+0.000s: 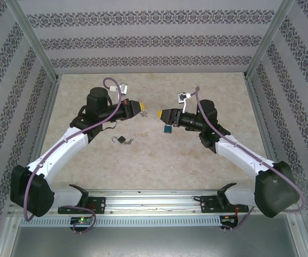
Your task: Unlock with the key
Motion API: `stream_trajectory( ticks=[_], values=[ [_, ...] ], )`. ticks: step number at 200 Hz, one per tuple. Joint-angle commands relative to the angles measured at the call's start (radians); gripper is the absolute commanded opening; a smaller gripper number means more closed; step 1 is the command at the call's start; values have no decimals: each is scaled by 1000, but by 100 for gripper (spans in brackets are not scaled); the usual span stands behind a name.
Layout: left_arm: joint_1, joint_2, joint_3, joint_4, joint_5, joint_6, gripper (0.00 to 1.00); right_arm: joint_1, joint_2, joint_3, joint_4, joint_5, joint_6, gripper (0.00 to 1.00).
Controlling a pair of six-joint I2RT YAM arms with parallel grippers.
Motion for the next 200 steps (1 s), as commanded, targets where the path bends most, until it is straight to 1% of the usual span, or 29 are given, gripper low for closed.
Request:
stream_trajectory(
  ticks=[1, 17, 39, 52, 90, 103, 125, 141, 161, 176, 200],
  values=[
    [5, -3, -28, 170, -70, -89, 0, 14, 36, -27, 285, 72, 169, 49],
    [-1, -16, -42, 206, -77, -99, 0, 39, 50, -48, 420, 86, 207, 50],
    [-7, -28, -55, 247, -71, -119, 0, 62, 73, -34, 488, 73, 234, 51],
    [-11, -32, -60, 275, -64, -130, 0, 74, 90, -26, 528, 64, 246, 54],
    [-24, -34, -67, 350, -28, -159, 0, 99, 115, 9, 518, 66, 225, 55],
    [-29, -34, -62, 352, -21, -161, 0, 101, 122, 12, 526, 66, 229, 55],
    [-37, -37, -61, 362, -13, -161, 0, 108, 135, 37, 529, 28, 228, 52],
    [-39, -38, -63, 359, -16, -158, 0, 113, 141, 50, 534, 14, 227, 46],
    [-38, -35, -67, 375, -11, -165, 0, 118, 148, 59, 533, 4, 222, 45],
    [-40, -36, -72, 384, -9, -170, 0, 119, 155, 64, 535, -7, 226, 37],
    [-40, -40, -77, 398, -13, -177, 0, 123, 163, 65, 539, -19, 228, 37]
  ],
)
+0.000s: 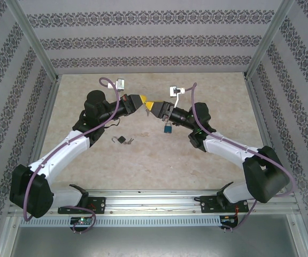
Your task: Unlock with the key
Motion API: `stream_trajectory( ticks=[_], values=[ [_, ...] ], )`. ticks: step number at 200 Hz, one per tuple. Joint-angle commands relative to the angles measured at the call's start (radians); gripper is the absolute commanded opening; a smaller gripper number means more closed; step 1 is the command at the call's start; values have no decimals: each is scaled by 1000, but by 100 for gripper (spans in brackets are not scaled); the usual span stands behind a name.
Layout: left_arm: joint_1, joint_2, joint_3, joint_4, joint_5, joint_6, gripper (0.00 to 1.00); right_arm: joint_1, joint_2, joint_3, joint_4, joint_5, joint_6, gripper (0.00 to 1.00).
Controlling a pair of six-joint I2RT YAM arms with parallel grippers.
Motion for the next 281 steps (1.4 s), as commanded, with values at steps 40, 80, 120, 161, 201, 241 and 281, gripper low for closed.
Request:
stream_trajectory(
  ticks=[40, 80, 120, 161, 201, 241, 281],
  values=[
    [-10, -41, -21, 98, 8, -24, 0, 12, 10, 7, 66, -28, 2, 30],
    [-10, -46, -31, 142, 4, -45, 0, 12, 20, 2, 81, -34, 11, 18],
    [-10, -54, -39, 166, 4, -58, 0, 10, 26, 7, 86, -38, 14, 0],
    [11, -92, -47, 114, 9, -33, 1, -31, -7, 3, 17, -50, -15, 0],
    [18, -96, -64, 106, 43, -30, 0, -49, -57, -4, -50, -80, -56, 0],
    [19, -88, -77, 144, 43, -52, 0, -62, -67, -13, -62, -62, -59, 0],
    [19, -107, -82, 120, 32, -37, 7, -69, -79, -4, -91, -78, -68, 0]
  ],
)
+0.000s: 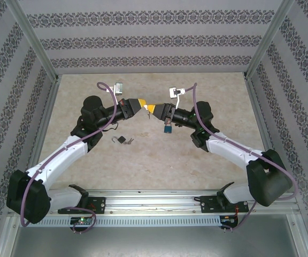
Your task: Unlock with the key
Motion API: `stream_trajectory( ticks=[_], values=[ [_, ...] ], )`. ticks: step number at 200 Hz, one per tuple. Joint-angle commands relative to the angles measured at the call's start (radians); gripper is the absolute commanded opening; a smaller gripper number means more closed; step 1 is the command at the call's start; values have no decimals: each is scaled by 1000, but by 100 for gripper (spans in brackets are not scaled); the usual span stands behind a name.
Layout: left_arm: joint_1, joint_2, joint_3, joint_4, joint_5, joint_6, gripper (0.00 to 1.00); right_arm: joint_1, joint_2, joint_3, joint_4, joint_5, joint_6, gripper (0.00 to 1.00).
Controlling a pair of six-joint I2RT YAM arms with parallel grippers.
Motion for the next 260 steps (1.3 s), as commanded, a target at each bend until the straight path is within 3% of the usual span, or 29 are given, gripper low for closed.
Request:
stream_trajectory(
  ticks=[1, 22, 28, 76, 107, 126, 148, 190, 223, 239, 260],
  values=[
    [16, -46, -4, 42, -12, 4, 8, -40, -34, 0, -12, 24, -32, 0],
    [28, -61, -18, 30, -42, 2, 36, -40, -42, 11, -61, 1, -67, 0],
    [35, -68, -21, 21, -52, -1, 40, -40, -49, 15, -83, -5, -83, 0],
    [59, -82, 9, -59, -9, 36, 44, -42, -103, 14, -211, -41, -165, 0],
    [58, -61, 78, -337, -63, 157, 48, -81, -166, -14, -313, 9, -200, 0],
    [59, -8, 100, -431, -62, 181, 59, -107, -228, -34, -437, 63, -258, 0],
    [47, 68, 122, -474, -52, 186, 66, -139, -307, -75, -539, 127, -294, 0],
    [-9, 232, 249, -682, -161, 246, 66, -218, -394, -144, -738, 287, -333, 0],
    [-75, 367, 386, -828, -272, 285, 67, -275, -461, -217, -752, 328, -316, 0],
    [-98, 439, 446, -859, -287, 282, 78, -301, -503, -243, -763, 341, -310, 0],
    [-148, 546, 565, -951, -351, 309, 77, -326, -559, -270, -805, 373, -310, 0]
  ],
)
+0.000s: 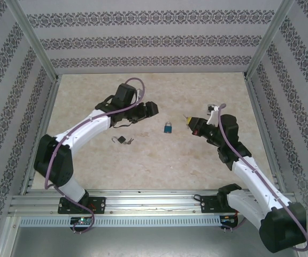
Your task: Unlock with the key
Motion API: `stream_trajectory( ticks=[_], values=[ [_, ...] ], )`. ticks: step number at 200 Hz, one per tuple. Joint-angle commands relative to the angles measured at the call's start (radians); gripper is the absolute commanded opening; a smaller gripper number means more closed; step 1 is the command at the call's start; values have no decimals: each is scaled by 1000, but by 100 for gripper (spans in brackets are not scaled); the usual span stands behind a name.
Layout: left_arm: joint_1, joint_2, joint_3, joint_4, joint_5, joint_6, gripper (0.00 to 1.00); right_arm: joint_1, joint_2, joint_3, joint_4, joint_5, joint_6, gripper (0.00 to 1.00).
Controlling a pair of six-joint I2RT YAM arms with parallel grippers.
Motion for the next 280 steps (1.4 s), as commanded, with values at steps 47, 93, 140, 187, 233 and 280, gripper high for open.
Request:
stream_trajectory(
  ticks=[47, 93, 140, 187, 233, 280],
  values=[
    [-151, 388, 474, -437, -250, 73, 69, -57, -165, -57, -174, 138, -27, 0],
    [-196, 616, 770, -621, -359, 47, 68, -99, -241, -118, -215, 124, -16, 0],
    [-237, 843, 1075, -807, -435, 43, 65, -130, -267, -143, -223, 103, -12, 0],
    [-255, 921, 1126, -856, -477, 22, 61, -150, -270, -149, -223, 87, -15, 0],
    [-262, 957, 1131, -857, -499, 12, 57, -158, -268, -158, -216, 82, -2, 0],
    [-262, 1014, 1162, -853, -475, 11, 53, -165, -261, -171, -203, 71, 11, 0]
  ],
)
